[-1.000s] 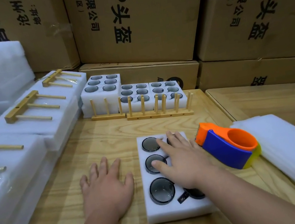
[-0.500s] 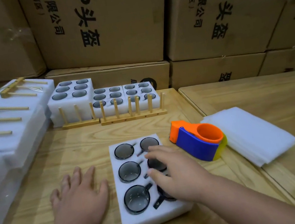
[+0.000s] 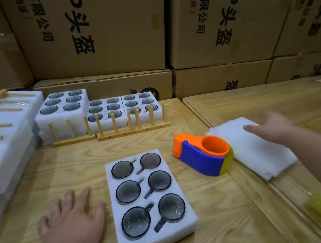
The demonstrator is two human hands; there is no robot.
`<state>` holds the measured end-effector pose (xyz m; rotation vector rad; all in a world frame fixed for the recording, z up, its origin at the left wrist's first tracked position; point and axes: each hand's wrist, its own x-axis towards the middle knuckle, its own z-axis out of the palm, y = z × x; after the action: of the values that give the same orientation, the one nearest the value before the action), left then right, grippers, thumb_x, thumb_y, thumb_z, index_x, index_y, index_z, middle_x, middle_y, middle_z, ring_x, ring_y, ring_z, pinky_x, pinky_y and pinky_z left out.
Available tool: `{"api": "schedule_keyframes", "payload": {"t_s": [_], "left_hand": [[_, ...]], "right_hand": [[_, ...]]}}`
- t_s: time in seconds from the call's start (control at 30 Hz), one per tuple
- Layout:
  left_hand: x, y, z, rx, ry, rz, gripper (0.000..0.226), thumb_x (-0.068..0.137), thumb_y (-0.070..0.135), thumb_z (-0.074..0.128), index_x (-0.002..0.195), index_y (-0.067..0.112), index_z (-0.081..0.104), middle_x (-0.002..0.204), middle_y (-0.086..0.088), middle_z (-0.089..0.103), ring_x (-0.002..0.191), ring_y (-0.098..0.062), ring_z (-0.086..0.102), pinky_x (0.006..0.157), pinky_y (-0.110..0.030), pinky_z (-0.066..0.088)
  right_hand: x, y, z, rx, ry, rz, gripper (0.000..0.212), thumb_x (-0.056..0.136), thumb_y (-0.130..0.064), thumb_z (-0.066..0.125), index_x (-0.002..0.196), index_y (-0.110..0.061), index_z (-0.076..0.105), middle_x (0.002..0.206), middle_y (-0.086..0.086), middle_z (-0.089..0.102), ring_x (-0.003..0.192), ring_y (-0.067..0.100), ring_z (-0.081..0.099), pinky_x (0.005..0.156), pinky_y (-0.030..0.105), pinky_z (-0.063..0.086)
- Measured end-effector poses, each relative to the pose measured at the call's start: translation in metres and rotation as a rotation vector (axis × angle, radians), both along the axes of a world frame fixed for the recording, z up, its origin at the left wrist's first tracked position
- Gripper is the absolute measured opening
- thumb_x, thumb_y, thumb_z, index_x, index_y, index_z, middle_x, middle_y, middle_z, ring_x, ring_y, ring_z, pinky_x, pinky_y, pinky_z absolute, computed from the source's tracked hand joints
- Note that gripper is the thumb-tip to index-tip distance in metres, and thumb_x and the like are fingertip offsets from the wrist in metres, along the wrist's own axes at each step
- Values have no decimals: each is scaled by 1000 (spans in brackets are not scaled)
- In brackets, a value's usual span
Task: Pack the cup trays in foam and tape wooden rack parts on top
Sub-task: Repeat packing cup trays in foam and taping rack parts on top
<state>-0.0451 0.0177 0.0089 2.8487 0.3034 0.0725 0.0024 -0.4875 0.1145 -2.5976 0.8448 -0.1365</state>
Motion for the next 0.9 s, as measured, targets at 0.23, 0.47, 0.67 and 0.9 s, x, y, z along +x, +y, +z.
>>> {"api": "schedule_keyframes", "payload": {"t_s": [0.23,0.47,0.67,0.9], "left_hand": [[0,-1,1,-4,5,7,69,92,74,22,156,49,18,170,11,8,156,-18,9,123,-47,9],[0,-1,2,-12,7,8,69,91,74,21,156,49,17,170,12,7,156,-19,8,122,-46,9],[0,-1,2,-18,2,14,69,92,74,22,156,50,18,170,12,7,156,-18,7,123,-46,8],[0,-1,0,-8,0,18,70,91,75,21,156,50,18,170,12,7,156,-18,8,122,-46,8]], "right_hand": [[0,-34,-16,134,227,-41,139,53,-80,80,160,-17,20,164,11,28,144,37,36,113,51,36],[4,-38,-13,49,121,-89,126,61,-70,85,156,-11,27,156,13,40,136,36,45,84,42,38],[3,-43,-6,-37,-21,-51,96,77,-56,82,151,-10,41,147,13,51,130,36,51,86,43,43],[-1,-40,16,-96,-153,-41,61,87,-36,77,140,-15,55,132,13,63,117,37,59,83,41,48]]}}
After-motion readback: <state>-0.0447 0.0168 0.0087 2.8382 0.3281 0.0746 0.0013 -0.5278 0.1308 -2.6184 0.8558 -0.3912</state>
